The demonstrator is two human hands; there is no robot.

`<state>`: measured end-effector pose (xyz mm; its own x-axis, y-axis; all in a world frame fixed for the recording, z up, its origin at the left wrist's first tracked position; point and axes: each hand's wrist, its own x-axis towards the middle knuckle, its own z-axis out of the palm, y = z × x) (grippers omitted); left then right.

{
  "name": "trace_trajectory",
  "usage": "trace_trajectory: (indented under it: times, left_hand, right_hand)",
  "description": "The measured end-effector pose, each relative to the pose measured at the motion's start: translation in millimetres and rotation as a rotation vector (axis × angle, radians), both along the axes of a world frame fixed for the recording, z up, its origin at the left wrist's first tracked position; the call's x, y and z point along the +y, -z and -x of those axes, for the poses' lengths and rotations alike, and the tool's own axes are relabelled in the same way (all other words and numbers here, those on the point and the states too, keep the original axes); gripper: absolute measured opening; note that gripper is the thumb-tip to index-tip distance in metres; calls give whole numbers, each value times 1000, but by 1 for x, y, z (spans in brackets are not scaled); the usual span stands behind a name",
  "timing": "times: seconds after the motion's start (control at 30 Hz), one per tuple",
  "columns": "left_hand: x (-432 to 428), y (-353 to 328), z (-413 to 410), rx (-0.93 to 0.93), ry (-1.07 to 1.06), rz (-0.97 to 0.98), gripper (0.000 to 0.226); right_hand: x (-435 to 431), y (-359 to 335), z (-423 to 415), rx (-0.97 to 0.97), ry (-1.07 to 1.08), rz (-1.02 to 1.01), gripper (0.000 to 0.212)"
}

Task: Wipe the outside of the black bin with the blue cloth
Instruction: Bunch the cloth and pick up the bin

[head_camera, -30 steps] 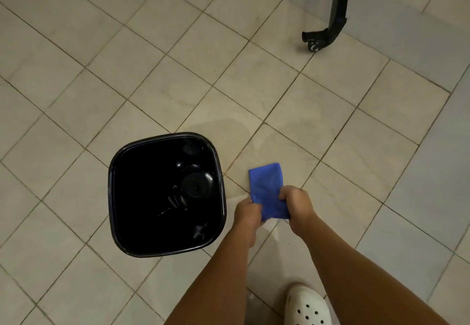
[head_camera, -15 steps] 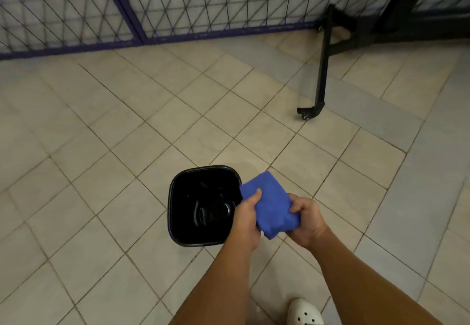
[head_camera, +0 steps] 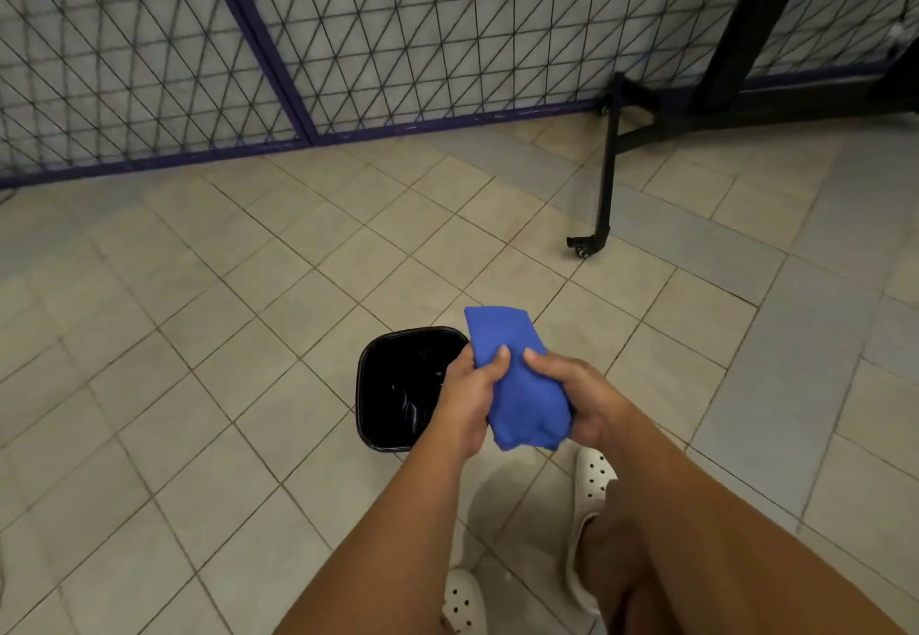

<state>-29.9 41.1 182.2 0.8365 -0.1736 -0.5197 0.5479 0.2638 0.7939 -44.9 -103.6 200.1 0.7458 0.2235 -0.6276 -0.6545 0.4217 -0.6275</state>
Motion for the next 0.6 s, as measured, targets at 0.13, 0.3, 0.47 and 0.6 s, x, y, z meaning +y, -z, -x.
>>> trace_trajectory:
  times: [0.13,0.3,0.47,0.6]
  left_hand:
    - [-13,-13,4,8,-22,-54,31]
    - [-19,-5,-6,44,-86,-73,29]
    - [-9,27,-22,32,-41,-161,22]
    - [-5,61,-38,30,-28,-266,20]
  right_hand:
    - [-12,-7,3,-92,38,-82,55]
    - [-14,-7,-5,-173,166,-45,54]
    - [-5,13,-21,-78,302,-5,29]
    - [6,35,-40,24,339,67,32]
